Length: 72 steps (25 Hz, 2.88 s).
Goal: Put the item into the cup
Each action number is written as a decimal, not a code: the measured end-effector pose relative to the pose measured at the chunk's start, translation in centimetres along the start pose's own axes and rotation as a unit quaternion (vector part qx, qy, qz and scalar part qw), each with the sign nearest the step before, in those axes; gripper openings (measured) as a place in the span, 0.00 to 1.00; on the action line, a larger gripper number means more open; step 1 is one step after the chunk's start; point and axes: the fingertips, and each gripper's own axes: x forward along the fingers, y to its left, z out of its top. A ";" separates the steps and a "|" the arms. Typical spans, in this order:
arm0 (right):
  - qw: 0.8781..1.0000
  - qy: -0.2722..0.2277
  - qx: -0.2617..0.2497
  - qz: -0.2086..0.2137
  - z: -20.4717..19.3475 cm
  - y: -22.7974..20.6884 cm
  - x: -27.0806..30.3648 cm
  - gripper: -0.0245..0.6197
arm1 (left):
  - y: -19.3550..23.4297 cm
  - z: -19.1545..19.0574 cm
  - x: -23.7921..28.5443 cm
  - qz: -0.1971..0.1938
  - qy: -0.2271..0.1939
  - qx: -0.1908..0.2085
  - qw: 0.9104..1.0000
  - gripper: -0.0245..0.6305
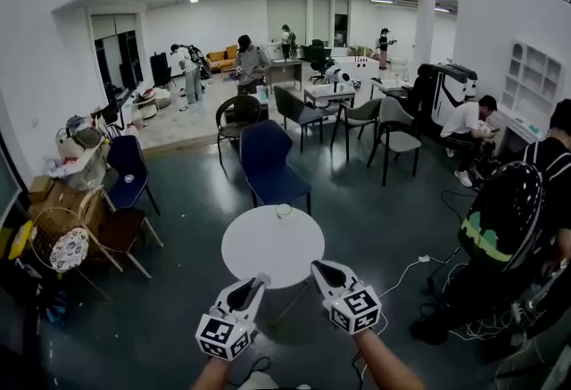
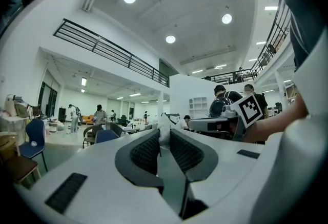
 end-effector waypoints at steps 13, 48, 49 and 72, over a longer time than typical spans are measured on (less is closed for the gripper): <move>1.000 0.009 -0.002 0.003 -0.2 -1.0 0.8 0.06 | 0.8 -0.3 1.0 0.006 -0.001 -0.017 1.000 0.15; 1.000 0.008 0.002 -0.022 -0.6 -8.2 12.2 0.06 | 10.6 -0.4 10.4 -0.011 -0.001 -0.022 1.000 0.15; 1.000 0.009 0.002 -0.022 -0.6 -8.6 12.7 0.06 | 11.0 -0.4 10.9 -0.011 -0.001 -0.022 1.000 0.15; 0.999 0.032 0.019 -0.021 -2.1 -16.7 24.2 0.06 | 19.8 -0.8 21.6 -0.017 0.009 -0.047 0.999 0.15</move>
